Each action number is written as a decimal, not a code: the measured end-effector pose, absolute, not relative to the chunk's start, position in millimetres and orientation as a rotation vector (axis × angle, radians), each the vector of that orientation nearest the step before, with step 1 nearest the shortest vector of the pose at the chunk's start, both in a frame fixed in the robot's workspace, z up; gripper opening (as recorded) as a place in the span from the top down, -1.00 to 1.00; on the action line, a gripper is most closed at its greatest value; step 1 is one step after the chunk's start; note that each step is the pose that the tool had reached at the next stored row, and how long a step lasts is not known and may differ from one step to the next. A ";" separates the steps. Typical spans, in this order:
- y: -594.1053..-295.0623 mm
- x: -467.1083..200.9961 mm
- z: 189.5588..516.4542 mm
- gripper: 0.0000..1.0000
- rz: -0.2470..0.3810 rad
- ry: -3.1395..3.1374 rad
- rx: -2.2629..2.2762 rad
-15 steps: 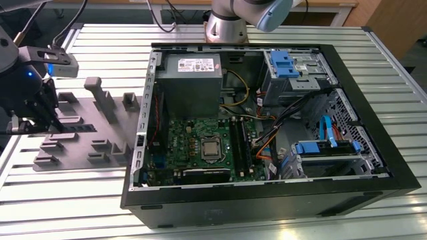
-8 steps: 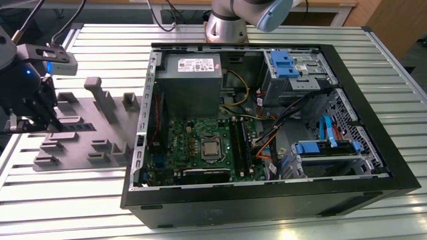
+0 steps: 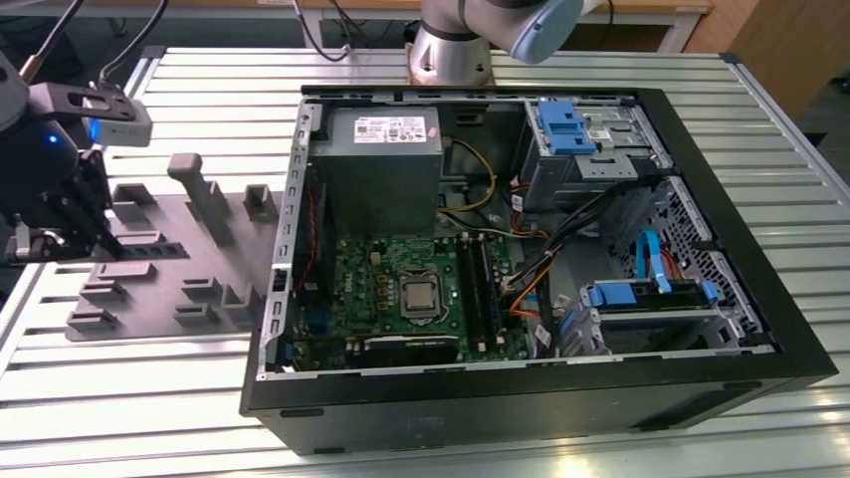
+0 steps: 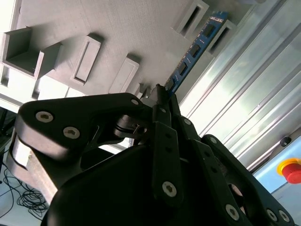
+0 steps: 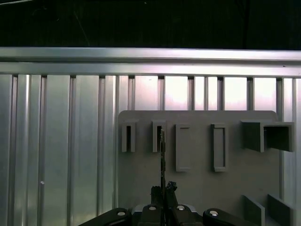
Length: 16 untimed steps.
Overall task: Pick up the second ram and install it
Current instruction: 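Pick up the second ram and move it above second insertion slot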
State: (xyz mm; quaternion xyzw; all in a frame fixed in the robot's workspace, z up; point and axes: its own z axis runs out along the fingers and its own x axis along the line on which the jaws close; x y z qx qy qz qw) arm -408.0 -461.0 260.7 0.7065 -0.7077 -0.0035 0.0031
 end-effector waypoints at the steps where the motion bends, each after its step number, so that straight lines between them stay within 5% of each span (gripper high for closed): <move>1: -461.0 -408.0 261.2 0.72 -0.011 -2.219 2.215; 16: -461.0 -408.0 269.6 0.72 -0.011 -2.219 2.215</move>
